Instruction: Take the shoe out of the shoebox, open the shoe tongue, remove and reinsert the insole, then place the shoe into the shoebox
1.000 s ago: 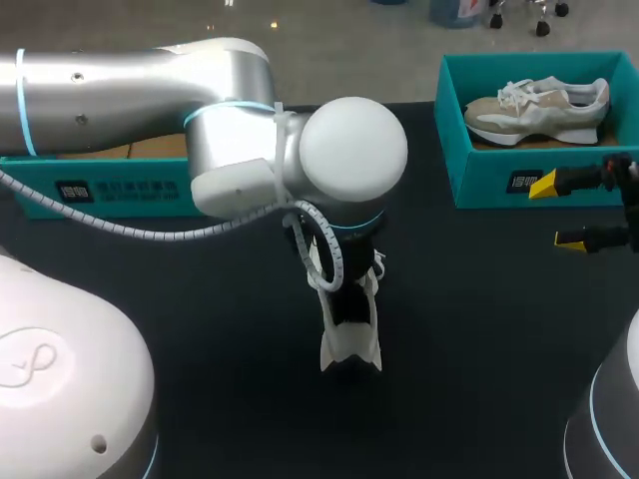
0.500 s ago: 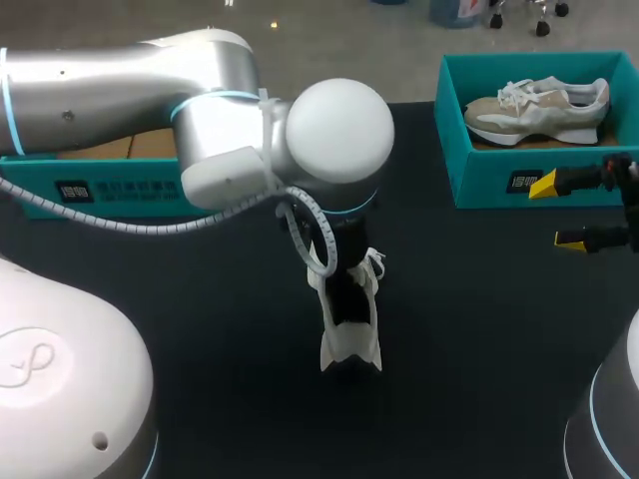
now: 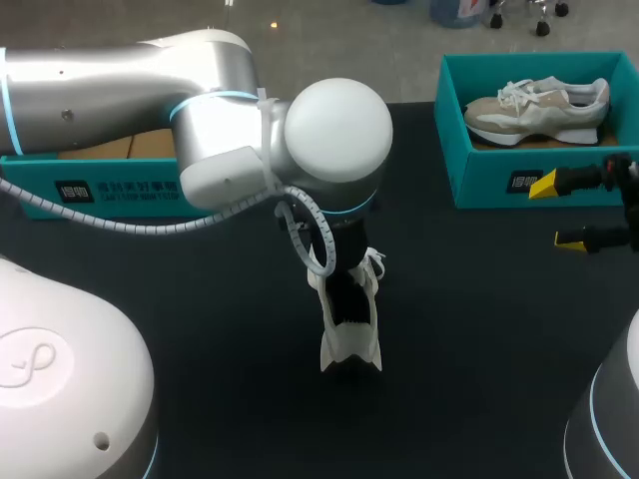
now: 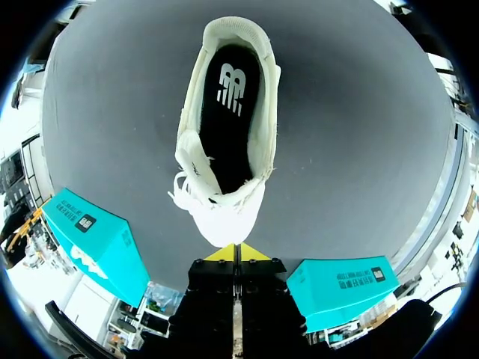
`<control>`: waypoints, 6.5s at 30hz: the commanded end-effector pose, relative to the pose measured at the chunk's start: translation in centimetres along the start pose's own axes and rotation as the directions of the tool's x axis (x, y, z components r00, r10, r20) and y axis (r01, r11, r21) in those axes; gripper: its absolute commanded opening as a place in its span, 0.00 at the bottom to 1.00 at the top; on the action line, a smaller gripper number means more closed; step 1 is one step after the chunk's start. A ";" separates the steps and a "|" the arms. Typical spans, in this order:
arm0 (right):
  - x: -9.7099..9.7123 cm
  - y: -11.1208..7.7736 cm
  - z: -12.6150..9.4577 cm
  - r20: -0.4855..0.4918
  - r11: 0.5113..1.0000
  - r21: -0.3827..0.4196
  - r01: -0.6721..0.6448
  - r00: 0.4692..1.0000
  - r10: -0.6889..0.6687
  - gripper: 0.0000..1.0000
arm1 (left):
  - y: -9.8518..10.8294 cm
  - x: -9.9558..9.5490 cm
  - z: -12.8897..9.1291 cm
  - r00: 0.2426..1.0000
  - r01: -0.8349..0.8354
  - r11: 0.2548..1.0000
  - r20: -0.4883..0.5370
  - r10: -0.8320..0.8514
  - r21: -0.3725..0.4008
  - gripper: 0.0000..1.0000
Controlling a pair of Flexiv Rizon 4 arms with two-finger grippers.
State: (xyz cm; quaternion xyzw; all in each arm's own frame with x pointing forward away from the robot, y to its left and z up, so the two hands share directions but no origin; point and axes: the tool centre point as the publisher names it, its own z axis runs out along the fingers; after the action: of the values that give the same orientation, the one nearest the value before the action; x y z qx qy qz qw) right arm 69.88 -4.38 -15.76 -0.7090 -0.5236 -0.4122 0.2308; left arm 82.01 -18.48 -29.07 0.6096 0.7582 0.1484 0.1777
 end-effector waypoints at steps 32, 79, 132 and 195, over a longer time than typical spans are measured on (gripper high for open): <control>0.0 -0.1 0.1 0.003 1.000 -0.001 -0.002 1.000 0.002 1.00 | -3.7 -1.2 0.7 1.000 -0.013 0.993 0.004 0.013 0.117 0.00; 0.0 -0.1 0.1 0.003 1.000 -0.001 -0.002 1.000 0.002 1.00 | -7.1 -0.3 -2.0 0.285 0.952 0.306 -0.310 -0.907 -0.020 0.00; 0.0 -0.1 0.1 0.003 1.000 -0.001 -0.002 1.000 0.002 1.00 | -19.0 0.7 -1.0 0.158 0.986 0.130 -0.368 -0.916 0.100 1.00; 0.0 -0.1 0.1 0.003 1.000 -0.001 -0.002 1.000 0.002 1.00 | -9.7 2.8 -13.6 0.207 0.977 0.203 -0.523 -0.827 0.066 0.00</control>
State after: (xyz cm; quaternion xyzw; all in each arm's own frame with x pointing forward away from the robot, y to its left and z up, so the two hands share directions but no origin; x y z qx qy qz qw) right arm 69.88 -4.38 -15.76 -0.7090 -0.5236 -0.4122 0.2308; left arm 66.57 -18.75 -24.02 0.0087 0.9988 -0.0241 -0.0415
